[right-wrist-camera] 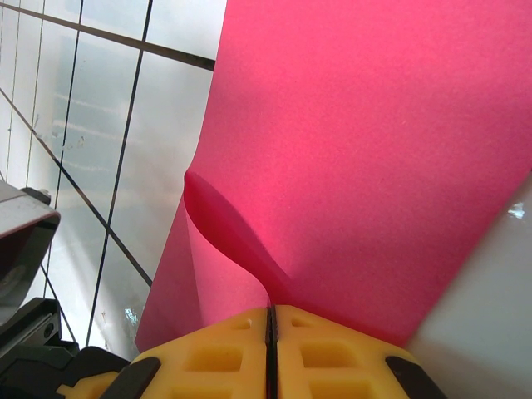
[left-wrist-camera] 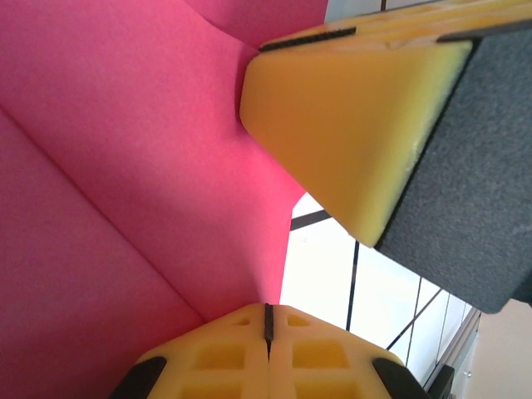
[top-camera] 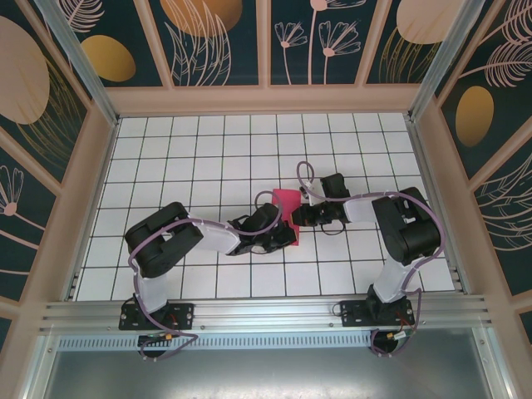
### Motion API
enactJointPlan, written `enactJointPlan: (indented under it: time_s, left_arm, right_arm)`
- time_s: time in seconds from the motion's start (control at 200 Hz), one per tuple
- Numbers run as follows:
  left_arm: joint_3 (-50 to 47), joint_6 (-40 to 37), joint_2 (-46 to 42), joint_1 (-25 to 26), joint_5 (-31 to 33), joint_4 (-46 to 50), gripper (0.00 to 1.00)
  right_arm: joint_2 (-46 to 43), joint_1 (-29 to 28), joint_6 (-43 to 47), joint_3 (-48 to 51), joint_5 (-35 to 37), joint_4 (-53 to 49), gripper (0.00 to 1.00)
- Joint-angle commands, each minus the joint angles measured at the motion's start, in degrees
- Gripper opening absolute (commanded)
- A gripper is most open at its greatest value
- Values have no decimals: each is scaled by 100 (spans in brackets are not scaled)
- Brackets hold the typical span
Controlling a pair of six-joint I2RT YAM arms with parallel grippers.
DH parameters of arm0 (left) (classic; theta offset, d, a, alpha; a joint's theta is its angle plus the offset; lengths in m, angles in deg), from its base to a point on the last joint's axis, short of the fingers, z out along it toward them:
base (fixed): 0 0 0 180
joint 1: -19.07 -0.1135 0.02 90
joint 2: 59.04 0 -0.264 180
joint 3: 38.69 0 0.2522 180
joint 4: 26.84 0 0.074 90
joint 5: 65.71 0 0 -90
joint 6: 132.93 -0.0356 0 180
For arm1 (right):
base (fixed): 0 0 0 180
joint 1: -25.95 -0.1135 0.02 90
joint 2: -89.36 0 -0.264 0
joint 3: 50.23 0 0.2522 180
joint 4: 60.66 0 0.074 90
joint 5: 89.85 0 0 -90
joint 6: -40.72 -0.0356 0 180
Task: Fold a paper plane with a square sheet of paper (pick it up from the middle)
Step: Fold the triangle a second time at the center of the table.
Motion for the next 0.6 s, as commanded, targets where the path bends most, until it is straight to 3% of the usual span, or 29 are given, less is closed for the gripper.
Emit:
enactJointPlan:
  time_s: [0.0,0.595]
  left_arm:
    - [28,-64,-129,94,-132,22,8]
    - [194,-161,194,177,-67,889,6]
  right_arm:
    - [455,-132,117,77,437,-49,13]
    - [498,-153,121,45,470,-83,13]
